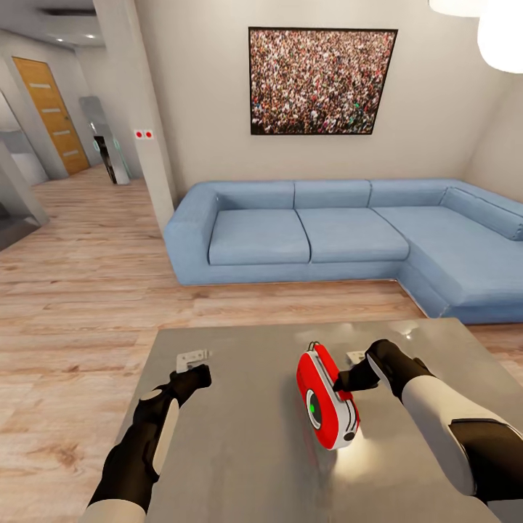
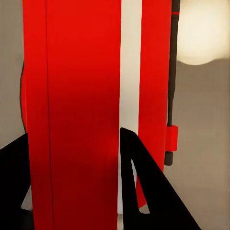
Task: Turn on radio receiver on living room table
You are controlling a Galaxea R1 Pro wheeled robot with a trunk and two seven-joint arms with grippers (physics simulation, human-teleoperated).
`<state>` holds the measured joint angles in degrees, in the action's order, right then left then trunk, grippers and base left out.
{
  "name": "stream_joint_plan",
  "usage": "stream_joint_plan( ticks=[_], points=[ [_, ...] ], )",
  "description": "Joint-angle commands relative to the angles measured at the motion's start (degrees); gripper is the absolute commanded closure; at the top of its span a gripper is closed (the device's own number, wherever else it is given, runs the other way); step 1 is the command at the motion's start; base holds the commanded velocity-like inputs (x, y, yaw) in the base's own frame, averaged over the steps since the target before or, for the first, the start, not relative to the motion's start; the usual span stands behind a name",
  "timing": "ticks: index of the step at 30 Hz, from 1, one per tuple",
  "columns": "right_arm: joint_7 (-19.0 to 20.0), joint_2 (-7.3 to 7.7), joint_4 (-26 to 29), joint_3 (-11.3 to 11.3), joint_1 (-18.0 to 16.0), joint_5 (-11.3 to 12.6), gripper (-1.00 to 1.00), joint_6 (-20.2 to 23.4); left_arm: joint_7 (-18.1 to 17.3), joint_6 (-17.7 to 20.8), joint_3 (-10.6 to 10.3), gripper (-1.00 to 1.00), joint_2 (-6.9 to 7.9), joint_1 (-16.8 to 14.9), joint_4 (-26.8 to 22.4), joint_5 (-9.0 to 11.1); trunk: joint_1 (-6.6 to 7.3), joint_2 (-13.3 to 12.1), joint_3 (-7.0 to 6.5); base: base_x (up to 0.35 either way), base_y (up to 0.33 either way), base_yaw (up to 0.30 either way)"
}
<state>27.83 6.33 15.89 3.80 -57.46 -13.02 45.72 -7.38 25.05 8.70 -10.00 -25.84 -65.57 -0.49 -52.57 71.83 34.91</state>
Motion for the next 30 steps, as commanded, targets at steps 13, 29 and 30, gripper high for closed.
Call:
stream_joint_plan(
  ticks=[13,29,30],
  points=[
    [-0.39,0.0,0.01,-0.11,-0.02,0.29,1.0,0.07,0.0,0.0,0.0,1.0,0.0,0.0,0.09,0.05,-1.32,2.42,1.08,0.0,0.0,0.0],
    [-0.7,0.0,0.01,-0.11,-0.02,0.28,1.0,-0.04,0.0,0.0,-0.09,1.0,0.0,0.0,0.15,0.05,-1.32,2.42,1.08,0.0,0.0,0.0],
    [-0.72,0.0,0.01,-0.11,-0.02,0.28,1.0,-0.05,0.0,0.0,-0.09,1.0,0.0,0.0,0.16,0.05,-1.54,2.83,1.26,0.0,0.0,0.0]
  ],
)
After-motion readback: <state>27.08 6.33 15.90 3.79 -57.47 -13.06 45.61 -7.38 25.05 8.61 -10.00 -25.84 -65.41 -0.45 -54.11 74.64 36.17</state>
